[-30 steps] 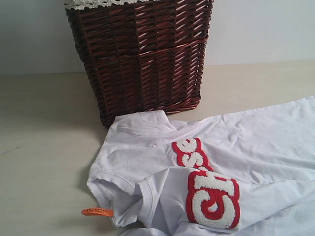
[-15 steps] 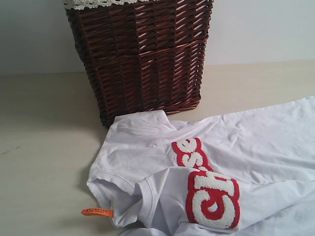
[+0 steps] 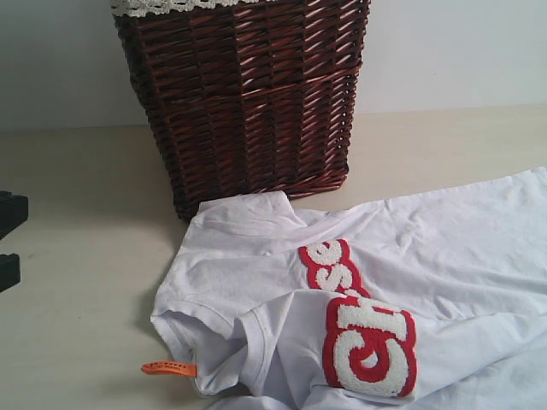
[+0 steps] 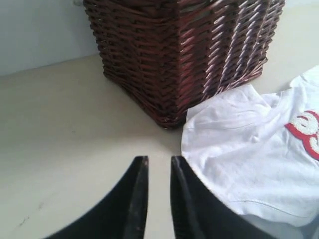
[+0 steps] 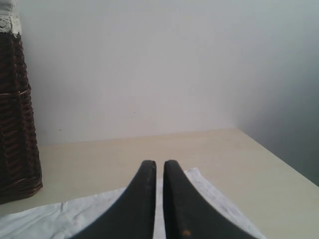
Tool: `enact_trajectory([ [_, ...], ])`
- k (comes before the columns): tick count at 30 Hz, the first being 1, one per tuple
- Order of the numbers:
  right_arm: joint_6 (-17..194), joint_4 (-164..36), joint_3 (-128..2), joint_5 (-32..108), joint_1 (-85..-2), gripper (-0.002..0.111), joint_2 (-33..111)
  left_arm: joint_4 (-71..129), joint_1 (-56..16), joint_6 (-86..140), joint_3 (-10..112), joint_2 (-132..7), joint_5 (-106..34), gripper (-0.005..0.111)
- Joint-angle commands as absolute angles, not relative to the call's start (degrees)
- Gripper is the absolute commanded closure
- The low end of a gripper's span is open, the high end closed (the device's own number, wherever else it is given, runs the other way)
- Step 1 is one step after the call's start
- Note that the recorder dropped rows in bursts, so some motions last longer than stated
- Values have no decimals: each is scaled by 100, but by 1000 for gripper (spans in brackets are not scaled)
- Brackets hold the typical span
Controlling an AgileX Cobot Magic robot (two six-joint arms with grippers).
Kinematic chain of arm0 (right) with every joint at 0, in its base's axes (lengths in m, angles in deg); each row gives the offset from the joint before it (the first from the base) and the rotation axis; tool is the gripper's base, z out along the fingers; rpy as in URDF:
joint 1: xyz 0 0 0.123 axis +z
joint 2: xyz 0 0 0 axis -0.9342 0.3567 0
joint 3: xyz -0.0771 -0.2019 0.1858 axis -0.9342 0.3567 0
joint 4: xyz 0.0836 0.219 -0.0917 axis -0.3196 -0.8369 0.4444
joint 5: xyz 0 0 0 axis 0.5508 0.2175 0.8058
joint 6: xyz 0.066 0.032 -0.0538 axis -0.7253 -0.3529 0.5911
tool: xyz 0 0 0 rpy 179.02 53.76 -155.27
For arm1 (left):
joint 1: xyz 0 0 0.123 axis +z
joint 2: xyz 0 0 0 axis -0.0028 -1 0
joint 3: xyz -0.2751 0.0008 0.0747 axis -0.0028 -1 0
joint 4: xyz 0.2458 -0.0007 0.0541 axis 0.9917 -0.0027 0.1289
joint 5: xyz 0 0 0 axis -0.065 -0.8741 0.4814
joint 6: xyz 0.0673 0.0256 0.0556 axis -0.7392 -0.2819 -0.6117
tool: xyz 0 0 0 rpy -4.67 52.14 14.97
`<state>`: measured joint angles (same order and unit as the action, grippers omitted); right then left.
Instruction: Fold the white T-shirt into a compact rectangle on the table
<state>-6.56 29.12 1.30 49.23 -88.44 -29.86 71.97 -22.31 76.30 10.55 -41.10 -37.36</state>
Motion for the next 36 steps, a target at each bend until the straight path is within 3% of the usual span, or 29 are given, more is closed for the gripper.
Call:
enact_trajectory([
  [1, -643, 2973, 152, 4852, -8846, 100, -3016, 7145, -2342, 7662, 1095, -4149, -3695, 88],
  [19, -643, 2943, 152, 4873, -8846, 100, -3016, 7157, -2342, 7649, 1095, -4227, -3695, 88],
  [27, -643, 2943, 152, 4873, -8846, 100, -3016, 7208, -2342, 8042, 1095, -5069, -2830, 88],
  [36, -643, 2943, 152, 4873, -8846, 100, -3016, 8135, -3163, 9170, 887, -6369, -2234, 88],
])
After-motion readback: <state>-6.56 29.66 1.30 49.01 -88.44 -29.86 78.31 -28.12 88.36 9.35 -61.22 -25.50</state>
